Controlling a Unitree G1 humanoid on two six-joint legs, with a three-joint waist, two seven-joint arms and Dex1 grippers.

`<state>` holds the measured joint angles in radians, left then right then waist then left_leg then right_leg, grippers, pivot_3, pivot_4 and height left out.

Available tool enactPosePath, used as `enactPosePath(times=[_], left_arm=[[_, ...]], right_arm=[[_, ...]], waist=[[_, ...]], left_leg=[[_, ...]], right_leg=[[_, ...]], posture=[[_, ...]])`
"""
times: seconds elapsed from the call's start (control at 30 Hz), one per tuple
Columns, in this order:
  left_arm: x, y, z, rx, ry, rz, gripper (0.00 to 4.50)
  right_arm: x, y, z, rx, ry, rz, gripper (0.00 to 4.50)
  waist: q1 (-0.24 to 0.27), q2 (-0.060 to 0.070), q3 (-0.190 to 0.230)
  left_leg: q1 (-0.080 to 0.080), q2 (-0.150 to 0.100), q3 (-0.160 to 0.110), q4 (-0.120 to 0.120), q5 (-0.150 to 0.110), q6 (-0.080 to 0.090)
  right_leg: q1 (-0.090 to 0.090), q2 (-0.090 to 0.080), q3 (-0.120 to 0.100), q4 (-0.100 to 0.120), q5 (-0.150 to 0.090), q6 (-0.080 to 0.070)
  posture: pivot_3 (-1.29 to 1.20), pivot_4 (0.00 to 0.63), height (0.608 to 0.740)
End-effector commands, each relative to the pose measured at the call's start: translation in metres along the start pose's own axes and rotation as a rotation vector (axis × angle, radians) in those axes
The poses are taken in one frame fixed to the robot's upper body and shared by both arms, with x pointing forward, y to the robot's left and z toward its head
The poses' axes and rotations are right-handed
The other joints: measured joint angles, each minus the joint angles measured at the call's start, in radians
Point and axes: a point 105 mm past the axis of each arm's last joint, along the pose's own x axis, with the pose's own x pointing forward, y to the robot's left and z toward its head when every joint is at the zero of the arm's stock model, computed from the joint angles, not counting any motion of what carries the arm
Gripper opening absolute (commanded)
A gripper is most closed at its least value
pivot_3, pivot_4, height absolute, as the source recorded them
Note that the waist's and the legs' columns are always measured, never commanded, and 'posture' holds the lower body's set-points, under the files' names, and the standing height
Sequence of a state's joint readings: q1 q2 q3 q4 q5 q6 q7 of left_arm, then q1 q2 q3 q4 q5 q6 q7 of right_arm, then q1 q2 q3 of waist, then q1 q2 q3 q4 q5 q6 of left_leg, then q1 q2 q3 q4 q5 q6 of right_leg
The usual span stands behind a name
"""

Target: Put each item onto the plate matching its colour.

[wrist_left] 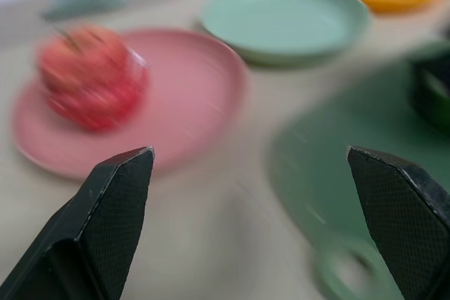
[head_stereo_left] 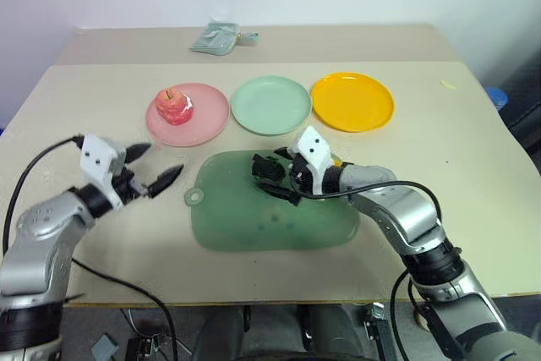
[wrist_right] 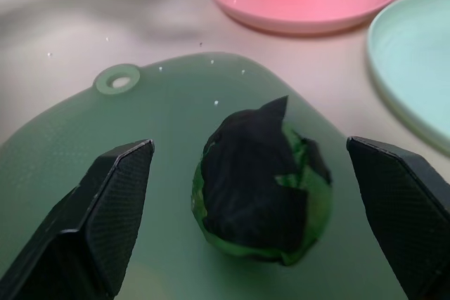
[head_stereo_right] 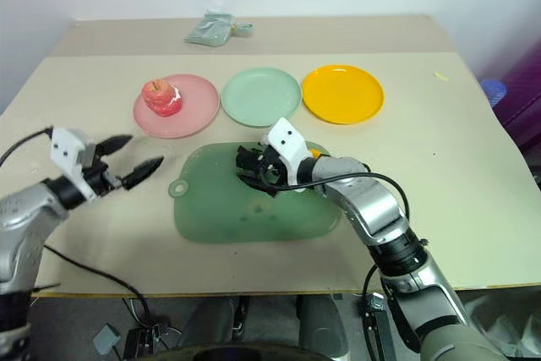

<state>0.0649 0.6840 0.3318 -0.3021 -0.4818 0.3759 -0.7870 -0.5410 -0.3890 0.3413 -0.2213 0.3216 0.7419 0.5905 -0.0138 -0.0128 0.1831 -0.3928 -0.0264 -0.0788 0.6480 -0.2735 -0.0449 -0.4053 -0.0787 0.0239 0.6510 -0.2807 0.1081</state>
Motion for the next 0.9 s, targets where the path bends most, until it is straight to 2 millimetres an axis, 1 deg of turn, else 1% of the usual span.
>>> enactPosePath(times=[0.03, 0.1, 0.2, 0.23, 0.3, 0.37, 0.47, 0.5, 0.57, 0.63, 0.67, 0.73, 0.77, 0.8, 0.83, 0.87, 0.9], left_arm=[[-0.010, -0.021, 0.007, 0.027, -0.014, -0.062, 4.49], [-0.014, -0.022, 0.007, 0.005, -0.019, -0.045, 4.50], [-0.020, -0.025, 0.006, -0.024, -0.019, -0.024, 4.50], [-0.022, -0.026, 0.004, -0.026, -0.009, -0.023, 4.50], [-0.023, -0.028, 0.001, -0.031, 0.004, -0.028, 4.50], [-0.023, -0.031, 0.001, -0.041, 0.001, -0.038, 4.50], [-0.018, -0.036, 0.002, -0.050, -0.007, -0.060, 4.50], [-0.016, -0.037, 0.003, -0.052, -0.010, -0.064, 4.50], [-0.012, -0.040, 0.004, -0.056, -0.018, -0.075, 4.50], [-0.008, -0.042, 0.005, -0.054, -0.025, -0.084, 4.50], [-0.006, -0.044, 0.006, -0.054, -0.029, -0.089, 4.50], [-0.004, -0.047, 0.008, -0.052, -0.037, -0.094, 4.50], [-0.004, -0.048, 0.009, -0.052, -0.038, -0.095, 4.50], [-0.003, -0.050, 0.010, -0.051, -0.042, -0.098, 4.50], [-0.003, -0.053, 0.011, -0.051, -0.045, -0.103, 4.50], [-0.003, -0.055, 0.012, -0.051, -0.046, -0.108, 4.50], [-0.003, -0.057, 0.013, -0.052, -0.047, -0.113, 4.50]], right_arm=[[0.012, -0.003, -0.001, 0.002, 0.033, -0.020, 4.24], [0.014, -0.003, 0.001, 0.001, 0.031, -0.019, 3.63], [0.014, -0.005, 0.014, -0.002, -0.003, -0.029, 2.10], [0.014, -0.007, 0.017, -0.007, -0.006, -0.038, 1.66], [0.015, -0.014, 0.026, -0.033, -0.029, -0.069, 1.66], [0.018, -0.025, 0.040, -0.045, -0.066, -0.107, 1.66], [0.029, -0.054, 0.058, -0.050, -0.095, -0.209, 1.66], [0.034, -0.068, 0.062, -0.032, -0.099, -0.253, 1.66], [0.046, -0.092, 0.066, 0.012, -0.097, -0.325, 1.66], [0.055, -0.109, 0.066, 0.050, -0.091, -0.371, 1.66], [0.057, -0.116, 0.066, 0.077, -0.096, -0.393, 1.96], [0.060, -0.122, 0.071, 0.087, -0.123, -0.403, 2.67], [0.060, -0.123, 0.073, 0.077, -0.136, -0.404, 3.08], [0.059, -0.124, 0.080, 0.043, -0.161, -0.399, 3.71], [0.056, -0.124, 0.086, 0.002, -0.189, -0.392, 4.15], [0.051, -0.125, 0.091, -0.046, -0.211, -0.385, 4.46], [0.045, -0.125, 0.093, -0.091, -0.229, -0.371, 4.46]], waist=[[-0.001, 0.000, 0.000], [0.004, 0.000, 0.000], [-0.001, 0.000, 0.000], [-0.003, 0.000, 0.000], [-0.004, 0.001, 0.000], [-0.006, 0.001, 0.000], [-0.007, 0.001, 0.000], [-0.007, 0.001, 0.000], [-0.008, 0.001, 0.000], [-0.007, 0.001, 0.000], [-0.006, 0.001, 0.000], [-0.007, 0.001, 0.000], [-0.008, 0.001, 0.000], [-0.009, 0.001, 0.000], [-0.011, 0.001, 0.001], [-0.014, 0.002, 0.001], [-0.018, 0.003, 0.001]], left_leg=[[0.000, 0.000, 0.000, 0.000, 0.000, 0.000], [0.000, 0.000, -0.001, -0.001, 0.000, 0.000], [0.000, 0.000, -0.001, 0.000, 0.000, 0.000], [0.000, 0.000, -0.001, 0.000, 0.000, 0.000], [0.000, 0.000, -0.001, -0.001, 0.000, 0.000], [0.000, 0.000, 0.000, -0.001, 0.000, 0.000], [0.000, 0.000, 0.000, -0.001, 0.000, 0.000], [0.000, 0.000, 0.000, -0.001, 0.000, 0.000], [0.000, 0.000, 0.000, -0.001, 0.000, 0.000], [0.000, 0.000, 0.001, -0.001, 0.000, 0.000], [0.000, 0.000, 0.001, -0.001, 0.000, 0.000], [0.000, 0.000, 0.001, -0.001, 0.000, 0.000], [0.000, 0.000, 0.001, -0.002, 0.000, 0.000], [0.000, 0.000, 0.001, -0.002, 0.000, 0.000], [0.000, 0.000, 0.002, -0.002, 0.000, 0.000], [-0.001, 0.000, 0.002, -0.002, 0.000, 0.000], [-0.001, 0.000, 0.002, -0.002, 0.000, 0.000]], right_leg=[[0.000, 0.000, 0.000, 0.000, 0.000, 0.000], [0.000, 0.001, -0.001, 0.000, 0.000, 0.000], [0.000, 0.001, -0.001, 0.000, 0.000, 0.000], [0.000, 0.001, -0.001, 0.000, 0.000, 0.000], [-0.001, 0.001, -0.001, 0.000, 0.000, 0.000], [-0.001, 0.002, -0.001, 0.000, 0.000, 0.000], [-0.001, 0.002, -0.001, 0.000, 0.000, 0.000], [-0.001, 0.003, -0.001, 0.001, 0.000, 0.000], [-0.001, 0.003, -0.001, 0.001, 0.000, 0.000], [-0.001, 0.002, -0.001, 0.001, 0.000, 0.000], [-0.001, 0.002, -0.001, 0.000, 0.000, 0.000], [-0.001, 0.002, -0.001, 0.000, 0.000, 0.000], [-0.001, 0.002, -0.001, -0.001, 0.000, 0.000], [-0.002, 0.002, -0.001, -0.001, 0.000, 0.000], [-0.002, 0.002, 0.000, -0.001, 0.000, 0.000], [-0.002, 0.002, 0.000, -0.001, 0.000, 0.000], [-0.003, 0.002, 0.000, -0.001, 0.000, 0.000]], posture=[[0.00, 0.150, 0.740], [0.00, 0.150, 0.740], [0.00, 0.150, 0.740], [0.00, 0.150, 0.740], [0.00, 0.150, 0.740], [0.00, 0.150, 0.740], [0.00, 0.150, 0.740], [0.00, 0.150, 0.740], [0.00, 0.150, 0.740], [0.00, 0.150, 0.740], [0.00, 0.150, 0.740], [0.00, 0.150, 0.740], [0.00, 0.150, 0.740], [0.00, 0.150, 0.740], [0.00, 0.150, 0.740], [0.00, 0.150, 0.740], [0.00, 0.150, 0.740]])
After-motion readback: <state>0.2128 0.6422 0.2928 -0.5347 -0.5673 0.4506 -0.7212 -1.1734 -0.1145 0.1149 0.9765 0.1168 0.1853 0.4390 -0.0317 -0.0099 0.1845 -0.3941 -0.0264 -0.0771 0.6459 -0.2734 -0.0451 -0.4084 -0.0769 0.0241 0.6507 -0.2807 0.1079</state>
